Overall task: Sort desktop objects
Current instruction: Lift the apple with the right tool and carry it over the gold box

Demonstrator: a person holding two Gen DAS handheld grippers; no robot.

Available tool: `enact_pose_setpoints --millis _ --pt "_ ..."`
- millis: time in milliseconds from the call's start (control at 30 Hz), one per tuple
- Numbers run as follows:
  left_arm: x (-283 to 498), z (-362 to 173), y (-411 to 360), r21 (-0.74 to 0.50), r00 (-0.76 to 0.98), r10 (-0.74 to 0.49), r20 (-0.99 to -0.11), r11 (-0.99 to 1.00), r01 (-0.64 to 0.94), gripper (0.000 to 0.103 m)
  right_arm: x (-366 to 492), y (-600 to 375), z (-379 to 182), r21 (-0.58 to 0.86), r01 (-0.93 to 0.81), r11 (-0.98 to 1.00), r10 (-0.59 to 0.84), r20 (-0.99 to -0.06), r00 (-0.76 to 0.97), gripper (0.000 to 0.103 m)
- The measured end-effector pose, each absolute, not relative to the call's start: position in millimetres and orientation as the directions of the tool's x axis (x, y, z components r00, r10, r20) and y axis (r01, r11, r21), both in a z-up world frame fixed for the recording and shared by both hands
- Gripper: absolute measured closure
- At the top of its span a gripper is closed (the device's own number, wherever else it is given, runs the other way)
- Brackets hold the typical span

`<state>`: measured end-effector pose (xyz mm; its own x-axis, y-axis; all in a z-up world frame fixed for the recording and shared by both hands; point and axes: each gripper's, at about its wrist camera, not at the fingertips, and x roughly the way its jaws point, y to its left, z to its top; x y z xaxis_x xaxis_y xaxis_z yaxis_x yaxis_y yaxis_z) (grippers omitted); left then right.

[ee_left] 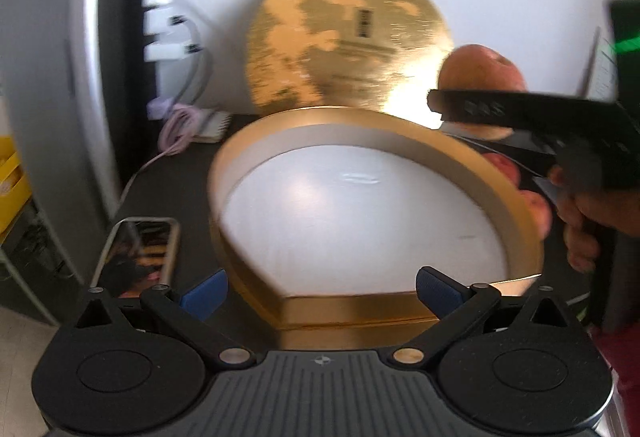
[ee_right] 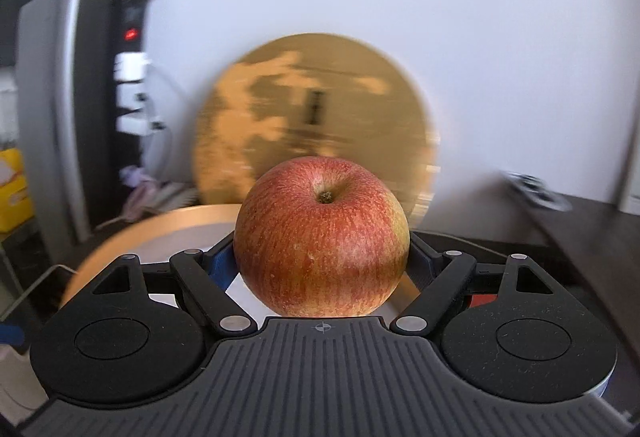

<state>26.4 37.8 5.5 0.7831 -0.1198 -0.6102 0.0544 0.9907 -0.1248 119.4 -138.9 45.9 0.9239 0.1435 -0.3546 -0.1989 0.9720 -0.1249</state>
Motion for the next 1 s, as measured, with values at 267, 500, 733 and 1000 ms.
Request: enact_pose_setpoints --millis 267,500,733,1000 --pt "32 -5 70 -0.139 0.772 -0.099 -0.627 0.99 0.015 0.001 182 -69 11 -0.124 -0.285 0.95 0.192 -0.487 0.852 0.02" --pt "37 -12 87 -0.141 0.768 -0.106 -0.632 0.99 0.021 0.001 228 -45 -20 -0.162 -0.284 0.945 0.133 -0.602 0.788 0.02" --pt "35 -20 102 -0.157 0.757 -0.108 -0.645 0.987 0.007 0.001 257 -39 -44 -0.209 -0.276 0.938 0.07 -0.666 0.743 0.02" --pt "44 -17 141 -0.161 0.772 0.011 -0.635 0.976 -0.146 0.001 265 -49 -60 -0.148 -0.262 0.954 0.091 -0.689 0.719 0.02"
